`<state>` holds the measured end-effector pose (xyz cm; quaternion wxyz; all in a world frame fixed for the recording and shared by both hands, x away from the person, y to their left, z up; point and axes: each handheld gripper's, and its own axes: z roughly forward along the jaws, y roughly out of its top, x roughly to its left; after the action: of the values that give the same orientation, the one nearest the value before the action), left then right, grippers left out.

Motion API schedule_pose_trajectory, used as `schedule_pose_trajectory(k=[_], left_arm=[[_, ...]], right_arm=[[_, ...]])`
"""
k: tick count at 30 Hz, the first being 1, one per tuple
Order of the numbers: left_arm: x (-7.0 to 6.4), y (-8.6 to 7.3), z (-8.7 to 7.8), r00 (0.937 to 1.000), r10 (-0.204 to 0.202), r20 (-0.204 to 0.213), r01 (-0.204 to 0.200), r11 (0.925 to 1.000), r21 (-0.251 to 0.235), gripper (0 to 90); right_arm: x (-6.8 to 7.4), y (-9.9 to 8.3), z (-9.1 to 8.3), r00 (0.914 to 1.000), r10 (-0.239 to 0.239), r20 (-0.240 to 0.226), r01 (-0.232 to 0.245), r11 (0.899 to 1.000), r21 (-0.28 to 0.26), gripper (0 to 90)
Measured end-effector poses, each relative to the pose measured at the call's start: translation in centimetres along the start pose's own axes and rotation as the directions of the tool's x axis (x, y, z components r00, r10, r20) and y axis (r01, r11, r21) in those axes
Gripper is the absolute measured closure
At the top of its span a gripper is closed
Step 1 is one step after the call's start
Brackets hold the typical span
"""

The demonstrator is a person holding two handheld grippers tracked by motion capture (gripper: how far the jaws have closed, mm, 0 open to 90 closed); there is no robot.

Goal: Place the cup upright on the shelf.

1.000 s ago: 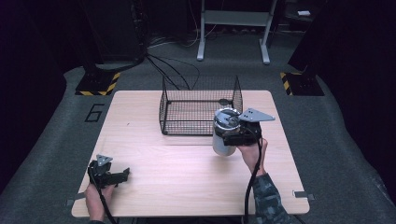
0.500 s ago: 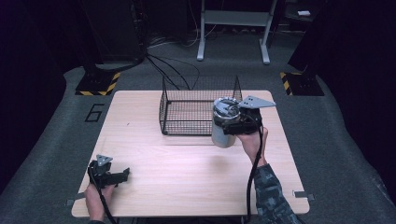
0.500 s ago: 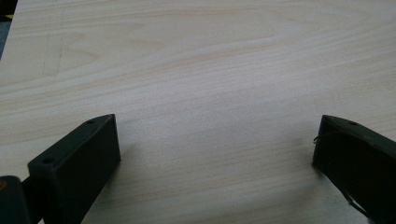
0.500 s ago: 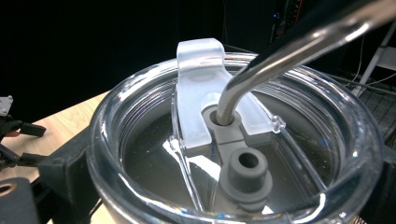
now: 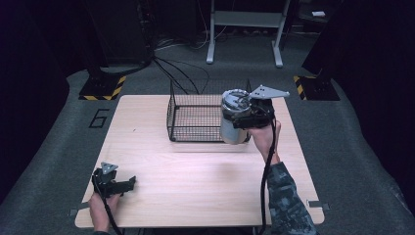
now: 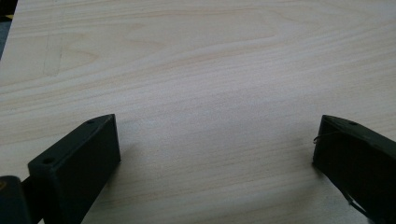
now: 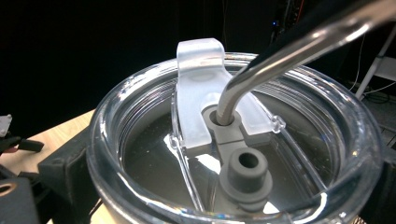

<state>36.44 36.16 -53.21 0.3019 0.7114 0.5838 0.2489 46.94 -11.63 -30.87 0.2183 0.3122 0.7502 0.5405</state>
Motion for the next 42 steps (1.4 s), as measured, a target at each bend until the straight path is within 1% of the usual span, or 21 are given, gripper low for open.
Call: schedule_pose_trajectory(k=[5, 8, 9, 11, 12, 16, 17, 18, 21, 24, 26, 28, 31, 33, 35, 36, 39, 41, 42], left_arm=[[0.0, 0.0, 0.0, 1.0, 0.0, 0.0, 0.0, 1.0, 0.0, 0.4], [0.0, 0.0, 0.0, 1.0, -0.002, 0.0, 0.002, 1.0, -0.001, 0.5], [0.0, 0.0, 0.0, 1.0, -0.001, 0.0, 0.001, 1.0, -0.001, 0.4], [0.0, 0.0, 0.0, 1.0, 0.001, 0.0, -0.001, 1.0, 0.0, 0.4], [0.0, 0.0, 0.0, 1.0, -0.001, 0.0, 0.001, 1.0, -0.001, 0.4], [0.0, 0.0, 0.0, 1.0, 0.0, 0.0, 0.0, 1.0, 0.0, 0.5], [0.0, 0.0, 0.0, 1.0, 0.001, 0.0, -0.001, 1.0, 0.0, 0.4], [0.0, 0.0, 0.0, 1.0, 0.0, 0.0, 0.0, 1.0, 0.0, 0.4], [0.0, 0.0, 0.0, 1.0, 0.001, 0.0, -0.001, 1.0, 0.001, 0.5], [0.0, 0.0, 0.0, 1.0, 0.001, 0.0, -0.001, 1.0, 0.0, 0.4], [0.0, 0.0, 0.0, 1.0, 0.001, 0.0, -0.001, 1.0, 0.001, 0.4], [0.0, 0.0, 0.0, 1.0, 0.001, 0.0, -0.001, 1.0, 0.001, 0.5], [0.0, 0.0, 0.0, 1.0, 0.0, 0.0, 0.0, 1.0, 0.001, 0.4], [0.0, 0.0, 0.0, 1.0, -0.001, 0.0, 0.001, 1.0, -0.001, 0.5], [0.0, 0.0, 0.0, 1.0, -0.002, 0.0, 0.002, 1.0, -0.001, 0.4], [0.0, 0.0, 0.0, 1.0, -0.002, 0.0, 0.002, 1.0, -0.001, 0.4], [0.0, 0.0, 0.0, 1.0, -0.001, 0.0, 0.001, 1.0, 0.0, 0.5], [0.0, 0.0, 0.0, 1.0, -0.001, 0.0, 0.001, 1.0, -0.001, 0.4], [0.0, 0.0, 0.0, 1.0, 0.0, 0.0, 0.0, 1.0, 0.0, 0.5]], right_arm=[[-0.6, 1.0, 0.3, 0.9999, -0.002, 0.013, 0.002, 1.0, -0.003, 3.3], [-1.0, 1.4, 0.7, 0.9997, 0.01, 0.023, -0.01, 1.0, -0.002, 3.3], [-1.2, 1.5, 0.7, 0.9997, 0.005, 0.022, -0.005, 1.0, -0.002, 3.3], [-1.5, 1.7, 1.0, 0.9995, 0.008, 0.03, -0.008, 1.0, -0.004, 3.3], [-1.6, 1.8, 1.2, 0.9992, 0.019, 0.035, -0.018, 1.0, -0.005, 3.3], [-2.0, 2.1, 1.6, 0.999, 0.021, 0.039, -0.021, 1.0, -0.004, 3.3], [-2.2, 2.3, 1.7, 0.9992, 0.009, 0.039, -0.009, 1.0, -0.006, 3.3], [-2.2, 2.3, 1.8, 0.9989, 0.02, 0.044, -0.019, 1.0, -0.006, 3.3], [-2.4, 2.5, 2.2, 0.9988, 0.014, 0.046, -0.014, 1.0, -0.003, 3.3], [-2.6, 2.7, 2.7, 0.9983, 0.027, 0.051, -0.027, 1.0, -0.001, 3.3], [-2.8, 2.8, 3.0, 0.9985, 0.015, 0.052, -0.015, 1.0, -0.001, 3.2], [-2.8, 2.9, 3.3, 0.9978, 0.032, 0.058, -0.032, 0.999, -0.001, 3.3], [-3.0, 3.1, 3.7, 0.9979, 0.018, 0.062, -0.019, 1.0, 0.002, 3.3], [-3.1, 3.2, 4.1, 0.9971, 0.03, 0.07, -0.03, 1.0, 0.001, 3.3], [-3.2, 3.3, 4.4, 0.9969, 0.032, 0.072, -0.033, 0.999, 0.006, 3.3], [-3.2, 3.3, 4.4, 0.9969, 0.032, 0.072, -0.033, 0.999, 0.006, 3.3], [-3.6, 3.4, 5.2, 0.9957, 0.035, 0.086, -0.036, 0.999, 0.012, 3.3], [-3.9, 3.4, 5.6, 0.9955, 0.024, 0.091, -0.026, 1.0, 0.018, 3.2], [-3.9, 3.4, 5.8, 0.995, 0.028, 0.096, -0.031, 0.999, 0.021, 3.2]])
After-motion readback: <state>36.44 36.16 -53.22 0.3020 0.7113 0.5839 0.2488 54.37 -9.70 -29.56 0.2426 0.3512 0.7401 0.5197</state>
